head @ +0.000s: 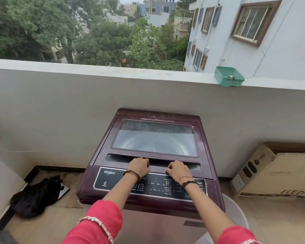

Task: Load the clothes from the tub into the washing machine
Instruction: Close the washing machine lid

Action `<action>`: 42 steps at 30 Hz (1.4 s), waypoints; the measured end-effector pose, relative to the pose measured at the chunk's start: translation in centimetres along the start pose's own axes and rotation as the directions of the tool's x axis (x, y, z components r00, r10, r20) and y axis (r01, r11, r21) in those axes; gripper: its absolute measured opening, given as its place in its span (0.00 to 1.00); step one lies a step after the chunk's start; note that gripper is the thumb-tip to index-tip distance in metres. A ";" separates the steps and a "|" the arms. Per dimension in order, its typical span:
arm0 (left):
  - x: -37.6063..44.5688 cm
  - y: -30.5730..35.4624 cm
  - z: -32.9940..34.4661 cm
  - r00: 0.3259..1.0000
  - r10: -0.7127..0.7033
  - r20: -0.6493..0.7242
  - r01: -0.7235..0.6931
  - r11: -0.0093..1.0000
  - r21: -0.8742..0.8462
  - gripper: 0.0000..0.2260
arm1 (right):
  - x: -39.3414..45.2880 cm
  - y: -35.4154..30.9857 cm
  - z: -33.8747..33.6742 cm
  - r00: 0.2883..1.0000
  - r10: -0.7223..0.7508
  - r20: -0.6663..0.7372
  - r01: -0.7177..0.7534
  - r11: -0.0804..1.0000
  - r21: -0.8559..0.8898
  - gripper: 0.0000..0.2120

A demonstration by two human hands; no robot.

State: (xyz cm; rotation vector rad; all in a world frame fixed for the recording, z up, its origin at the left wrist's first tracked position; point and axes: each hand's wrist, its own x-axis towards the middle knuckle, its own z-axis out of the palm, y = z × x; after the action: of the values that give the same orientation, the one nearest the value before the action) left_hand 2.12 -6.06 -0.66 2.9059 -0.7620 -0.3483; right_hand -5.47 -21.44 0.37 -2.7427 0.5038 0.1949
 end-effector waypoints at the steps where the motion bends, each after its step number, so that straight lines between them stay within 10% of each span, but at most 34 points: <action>1: -0.2 0.0 0.2 1.000 -0.007 -0.014 0.007 1.000 -0.012 0.13 | 0.1 0.1 0.0 1.000 -0.003 -0.002 0.003 1.000 0.001 0.13; 10: -1.5 -0.3 0.3 0.998 -0.027 -0.058 0.020 0.994 -0.109 0.14 | 1.0 -0.4 0.5 0.999 -0.028 -0.043 0.024 0.995 -0.099 0.14; 16: -2.9 -2.2 0.8 0.983 0.021 -0.180 -0.058 0.976 -0.208 0.19 | 2.5 -3.6 1.5 0.867 -0.450 -0.212 0.437 0.893 -0.110 0.15; 20: -5.8 -6.0 1.6 0.807 -0.116 -0.578 0.094 0.993 -0.068 0.26 | 4.1 -8.5 3.7 0.685 -0.679 -0.265 0.626 0.734 -0.263 0.27; 26: -9.6 -16.3 0.9 0.597 -0.406 -0.692 0.491 0.867 -0.086 0.31 | 6.0 -20.4 6.8 0.481 -0.853 -0.205 0.800 0.522 -0.296 0.29; 42: -11.8 -42.5 -4.1 0.502 -0.523 -0.689 0.704 0.710 -0.026 0.34 | 12.4 -46.7 17.3 0.451 -0.868 -0.209 0.848 0.490 -0.205 0.31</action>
State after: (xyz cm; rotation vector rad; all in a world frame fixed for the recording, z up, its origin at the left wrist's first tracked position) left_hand 13.10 36.85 -1.72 3.0692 0.4260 0.7894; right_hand 21.89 21.78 -3.72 -2.7092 -0.9158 -0.4693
